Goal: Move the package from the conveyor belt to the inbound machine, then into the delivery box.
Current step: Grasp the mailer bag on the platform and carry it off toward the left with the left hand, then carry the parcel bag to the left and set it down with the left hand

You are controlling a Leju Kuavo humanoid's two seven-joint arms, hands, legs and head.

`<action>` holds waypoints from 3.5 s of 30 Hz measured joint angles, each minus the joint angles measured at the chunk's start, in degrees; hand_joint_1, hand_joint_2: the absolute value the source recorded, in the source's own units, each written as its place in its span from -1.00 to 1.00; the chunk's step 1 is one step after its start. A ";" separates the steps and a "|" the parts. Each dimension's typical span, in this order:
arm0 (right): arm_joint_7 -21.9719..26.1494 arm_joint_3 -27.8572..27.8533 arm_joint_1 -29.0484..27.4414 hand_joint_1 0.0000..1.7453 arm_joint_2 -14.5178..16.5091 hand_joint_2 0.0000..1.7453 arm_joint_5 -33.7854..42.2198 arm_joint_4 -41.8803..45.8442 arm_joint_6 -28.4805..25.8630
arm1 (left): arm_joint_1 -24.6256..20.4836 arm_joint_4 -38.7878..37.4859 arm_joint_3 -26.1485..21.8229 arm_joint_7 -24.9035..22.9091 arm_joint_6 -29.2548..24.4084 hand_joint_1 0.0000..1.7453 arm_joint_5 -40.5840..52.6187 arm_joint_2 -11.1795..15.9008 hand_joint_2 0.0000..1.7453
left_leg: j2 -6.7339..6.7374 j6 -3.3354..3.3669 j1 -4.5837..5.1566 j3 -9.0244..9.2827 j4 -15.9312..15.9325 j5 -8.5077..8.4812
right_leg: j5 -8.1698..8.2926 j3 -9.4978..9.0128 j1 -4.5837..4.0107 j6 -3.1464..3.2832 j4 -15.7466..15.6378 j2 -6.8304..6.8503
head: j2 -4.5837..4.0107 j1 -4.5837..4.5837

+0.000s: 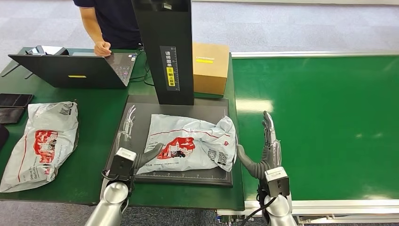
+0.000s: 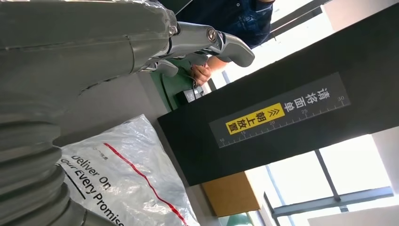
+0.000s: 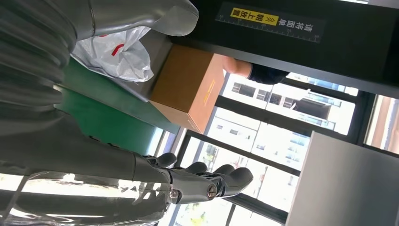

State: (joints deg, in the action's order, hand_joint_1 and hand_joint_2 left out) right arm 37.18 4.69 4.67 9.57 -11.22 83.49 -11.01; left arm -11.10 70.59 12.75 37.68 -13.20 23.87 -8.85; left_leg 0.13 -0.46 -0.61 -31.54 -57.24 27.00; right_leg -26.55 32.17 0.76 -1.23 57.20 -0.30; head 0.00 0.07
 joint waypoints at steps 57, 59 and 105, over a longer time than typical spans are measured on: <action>-1.64 -7.39 -3.82 -1.00 3.35 1.00 -2.73 6.34 5.88 | -3.63 -7.39 5.97 -9.13 9.02 1.00 15.12 0.36 1.00 | -0.21 0.07 0.01 0.13 0.07 -0.08 | 0.00 -0.24 0.06 -0.09 -0.04 0.22 | 0.00 0.00; -1.71 -7.36 -3.56 -1.00 3.49 1.00 -2.78 6.17 5.90 | -2.05 -3.56 5.40 -8.49 8.19 1.00 13.72 0.48 1.00 | -0.21 0.07 0.01 0.06 0.06 -0.08 | 0.00 -0.16 0.05 -0.09 -0.03 0.22 | 0.00 0.01; -0.76 -3.81 -3.09 -1.00 4.07 1.00 -1.35 2.28 6.04 | -28.69 -22.52 -44.29 -26.40 -26.50 0.98 36.09 23.97 1.00 | -0.13 -0.06 -0.08 -0.21 0.07 -0.18 | 0.01 0.18 -0.03 -0.03 0.12 0.10 | 0.00 0.01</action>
State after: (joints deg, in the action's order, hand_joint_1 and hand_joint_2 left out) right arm 36.42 0.88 1.58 13.64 -12.58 85.77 -4.97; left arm -39.79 48.06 -31.54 11.28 -39.70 59.95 15.12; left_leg 0.00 -0.52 -0.69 -31.75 -57.17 26.82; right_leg -26.53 32.35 0.74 -1.26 57.32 -0.20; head 0.00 0.07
